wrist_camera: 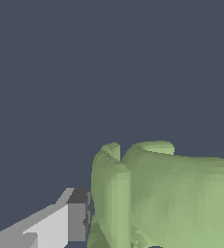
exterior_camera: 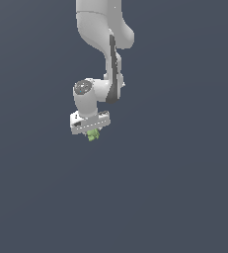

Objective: Pick up the object and move it to a goal position.

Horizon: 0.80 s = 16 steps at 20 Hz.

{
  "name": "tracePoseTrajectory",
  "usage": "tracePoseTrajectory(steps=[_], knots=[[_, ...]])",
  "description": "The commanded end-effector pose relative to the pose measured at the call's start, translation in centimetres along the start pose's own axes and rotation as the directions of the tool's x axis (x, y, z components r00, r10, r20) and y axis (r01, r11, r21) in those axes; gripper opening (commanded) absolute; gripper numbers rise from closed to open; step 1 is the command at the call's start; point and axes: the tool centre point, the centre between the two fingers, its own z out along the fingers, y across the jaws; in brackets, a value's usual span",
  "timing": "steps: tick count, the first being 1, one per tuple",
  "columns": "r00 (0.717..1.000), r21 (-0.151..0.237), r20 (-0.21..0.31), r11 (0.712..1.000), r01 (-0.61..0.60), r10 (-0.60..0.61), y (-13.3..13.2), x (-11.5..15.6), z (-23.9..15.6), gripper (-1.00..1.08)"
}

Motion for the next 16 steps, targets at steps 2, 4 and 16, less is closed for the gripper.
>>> tracePoseTrajectory(steps=[2, 4, 16], knots=[[1.000, 0.000, 0.000, 1.000, 0.000, 0.000, -0.1, 0.1, -0.1, -1.00], [1.000, 0.000, 0.000, 1.000, 0.000, 0.000, -0.5, 0.2, -0.3, -1.00], [1.000, 0.000, 0.000, 1.000, 0.000, 0.000, -7.8, 3.1, -4.7, -1.00]])
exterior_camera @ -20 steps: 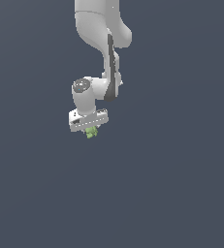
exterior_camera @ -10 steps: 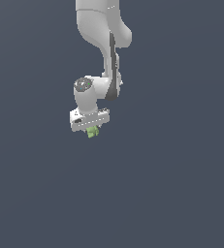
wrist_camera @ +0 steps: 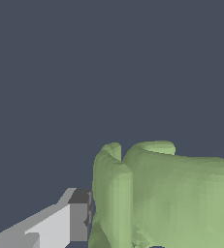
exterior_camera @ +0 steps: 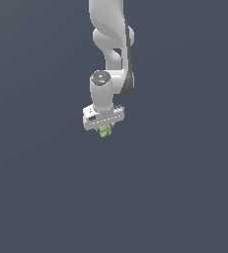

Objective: Pick up the object and move it to a goal position.

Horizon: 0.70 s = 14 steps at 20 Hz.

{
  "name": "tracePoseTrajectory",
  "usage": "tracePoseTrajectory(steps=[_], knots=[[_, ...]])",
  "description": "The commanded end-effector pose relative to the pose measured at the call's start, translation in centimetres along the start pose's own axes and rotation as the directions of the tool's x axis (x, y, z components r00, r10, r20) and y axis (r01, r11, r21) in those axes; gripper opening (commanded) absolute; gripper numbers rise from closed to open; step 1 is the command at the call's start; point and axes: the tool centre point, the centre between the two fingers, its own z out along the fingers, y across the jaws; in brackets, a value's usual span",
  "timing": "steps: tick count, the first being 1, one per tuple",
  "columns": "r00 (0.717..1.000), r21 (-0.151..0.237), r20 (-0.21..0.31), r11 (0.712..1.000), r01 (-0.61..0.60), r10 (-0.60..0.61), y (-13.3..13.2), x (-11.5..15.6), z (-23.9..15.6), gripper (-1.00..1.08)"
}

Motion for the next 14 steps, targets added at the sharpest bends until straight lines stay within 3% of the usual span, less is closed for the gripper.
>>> tracePoseTrajectory(steps=[1, 14], knots=[[1.000, -0.001, 0.000, 1.000, 0.001, -0.001, -2.3, 0.9, -1.4, -1.00], [1.000, -0.001, 0.000, 1.000, 0.001, -0.001, -15.0, 6.4, -9.3, -1.00]])
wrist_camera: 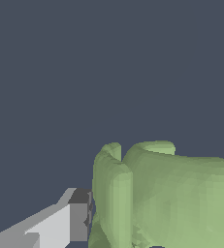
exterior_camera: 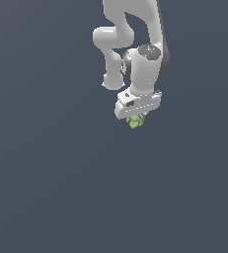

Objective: Pick up the object and move it to a goal position.

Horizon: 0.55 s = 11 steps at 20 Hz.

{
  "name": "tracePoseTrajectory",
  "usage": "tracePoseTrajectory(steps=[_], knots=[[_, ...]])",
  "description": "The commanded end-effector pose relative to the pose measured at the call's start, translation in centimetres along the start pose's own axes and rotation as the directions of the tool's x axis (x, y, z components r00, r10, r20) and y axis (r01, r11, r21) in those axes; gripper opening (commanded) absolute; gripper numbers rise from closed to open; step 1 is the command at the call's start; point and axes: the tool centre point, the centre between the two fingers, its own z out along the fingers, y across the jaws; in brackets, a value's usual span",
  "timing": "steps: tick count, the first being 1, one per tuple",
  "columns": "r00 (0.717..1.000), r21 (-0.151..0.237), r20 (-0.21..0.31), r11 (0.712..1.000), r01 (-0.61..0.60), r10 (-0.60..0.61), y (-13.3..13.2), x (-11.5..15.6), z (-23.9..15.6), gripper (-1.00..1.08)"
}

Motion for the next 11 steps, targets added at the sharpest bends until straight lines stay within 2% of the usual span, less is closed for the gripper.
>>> tracePoseTrajectory(steps=[1, 6, 11], knots=[[1.000, 0.000, 0.001, 1.000, -0.002, 0.002, -1.9, 0.8, -1.2, -1.00], [1.000, 0.002, 0.001, 1.000, -0.002, 0.002, -4.4, 2.1, -2.8, -1.00], [1.000, 0.002, 0.001, 1.000, -0.002, 0.002, -5.2, 2.5, -3.3, -1.00]])
